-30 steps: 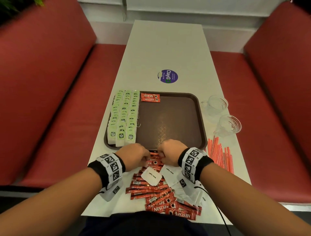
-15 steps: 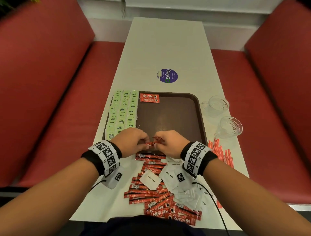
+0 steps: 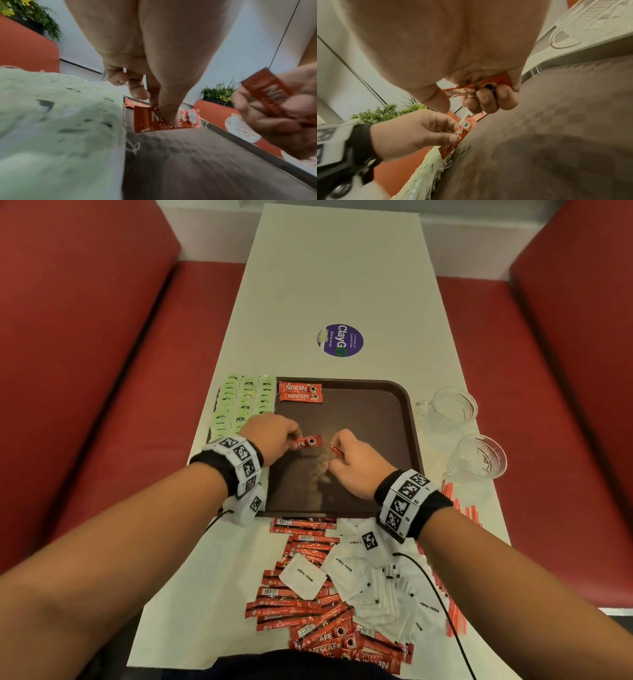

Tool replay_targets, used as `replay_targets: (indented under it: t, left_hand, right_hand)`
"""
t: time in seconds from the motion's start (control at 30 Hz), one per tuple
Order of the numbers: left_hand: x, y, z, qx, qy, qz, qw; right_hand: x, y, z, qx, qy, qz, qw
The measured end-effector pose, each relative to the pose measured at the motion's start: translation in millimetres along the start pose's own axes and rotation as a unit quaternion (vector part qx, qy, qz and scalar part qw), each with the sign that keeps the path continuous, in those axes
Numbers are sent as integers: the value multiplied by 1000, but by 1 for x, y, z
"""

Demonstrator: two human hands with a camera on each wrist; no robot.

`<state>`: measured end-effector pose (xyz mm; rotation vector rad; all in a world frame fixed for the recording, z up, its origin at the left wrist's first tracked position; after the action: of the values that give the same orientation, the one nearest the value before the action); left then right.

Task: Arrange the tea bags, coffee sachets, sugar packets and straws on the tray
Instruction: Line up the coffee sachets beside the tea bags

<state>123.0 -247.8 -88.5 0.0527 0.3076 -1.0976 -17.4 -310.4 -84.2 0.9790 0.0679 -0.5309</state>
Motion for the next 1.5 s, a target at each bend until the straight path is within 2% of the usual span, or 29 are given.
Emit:
replay_targets:
  t: [0.17, 0.33, 0.5, 0.77, 0.97, 1.07, 1.13, 1.23, 1.33, 1.4, 1.5]
  left_hand:
    - [43, 2, -4, 40, 66, 20, 997]
    - [67, 7, -3, 62, 44, 26, 997]
    - [79, 5, -8, 42, 68, -2, 997]
    - [108, 21, 11, 68, 52, 50, 995]
    - [111, 23, 14, 61, 34, 46, 996]
    - [101, 10, 29, 20, -33, 14, 999]
    - [86, -9, 38, -61, -58, -44, 995]
    - [56, -42, 39, -128, -17, -157, 979]
    - [42, -52, 31, -86, -14, -210, 974]
    - [43, -46, 27, -49, -39, -197, 978]
    - [53, -14, 22, 14, -52, -101, 993]
  right_hand:
    - [5, -5, 5, 11, 6, -11, 1000]
    - [9, -9, 12, 46, -2, -19, 999]
    - [16, -14, 13, 21, 4, -23, 1000]
    - [23, -18, 19, 15, 5, -36, 999]
    - [29, -22, 20, 5, 15, -25, 1000]
    - [30, -24, 23, 1, 13, -24, 1000]
    - [30, -25, 26, 20, 7, -27, 999]
    - [28, -20, 32, 42, -4, -18, 999]
    - [28, -15, 34, 47, -7, -9, 999]
    - [29, -17, 33, 41, -13, -20, 999]
    - [29, -30, 31, 26, -31, -48, 998]
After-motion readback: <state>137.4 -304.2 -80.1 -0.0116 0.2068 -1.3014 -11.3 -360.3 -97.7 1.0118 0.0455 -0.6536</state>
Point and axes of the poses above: each hand's wrist, its own x-axis towards the middle knuckle, its own z-axis out of the back of the hand, y = z × x, the point moved 9 cm from there along x, towards the middle knuckle, and after that the axes turned 10 degrees about x, right-handed, at the moved point
